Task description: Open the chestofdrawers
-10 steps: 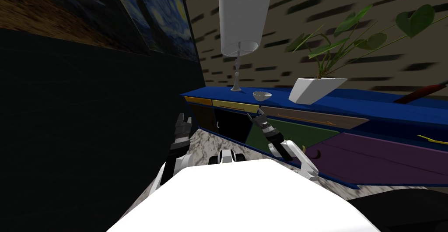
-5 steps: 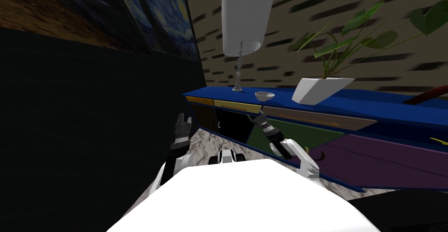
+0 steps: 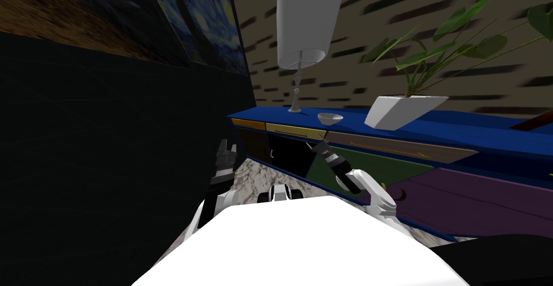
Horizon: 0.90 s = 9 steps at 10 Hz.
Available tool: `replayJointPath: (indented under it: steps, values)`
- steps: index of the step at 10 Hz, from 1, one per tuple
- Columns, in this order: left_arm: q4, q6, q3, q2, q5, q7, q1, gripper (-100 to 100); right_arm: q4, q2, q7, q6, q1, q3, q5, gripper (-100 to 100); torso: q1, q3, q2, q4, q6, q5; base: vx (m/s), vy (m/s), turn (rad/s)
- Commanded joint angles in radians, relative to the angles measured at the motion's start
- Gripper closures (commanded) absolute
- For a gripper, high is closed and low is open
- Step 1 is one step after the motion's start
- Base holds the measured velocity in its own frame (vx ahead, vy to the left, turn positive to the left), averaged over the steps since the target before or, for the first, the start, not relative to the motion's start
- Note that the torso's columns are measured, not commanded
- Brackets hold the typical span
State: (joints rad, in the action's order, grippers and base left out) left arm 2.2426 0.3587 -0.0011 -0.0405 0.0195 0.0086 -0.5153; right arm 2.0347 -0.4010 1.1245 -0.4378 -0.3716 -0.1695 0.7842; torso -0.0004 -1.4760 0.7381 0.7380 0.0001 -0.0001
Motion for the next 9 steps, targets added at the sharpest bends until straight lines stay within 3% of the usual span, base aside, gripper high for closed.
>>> replayJointPath:
  steps: [1, 9]
  values:
    - [0.000, 0.000, 0.000, 0.000, 0.000, 0.000, 0.000, 0, -0.027, -0.034, 0.079, -0.001, 0.012, -0.017, 0.071, -100, 0.000, 0.000, 0.000, 0.000, 0.000, 0.000, 0.014, 0.039, 0.034]
    - [0.000, 0.000, 0.000, 0.000, 0.000, 0.000, 0.000, 0, -0.078, -0.105, 0.268, -0.001, 0.038, -0.051, 0.219, -100, 0.001, 0.000, 0.000, 0.000, 0.000, 0.000, 0.010, 0.028, 0.019]
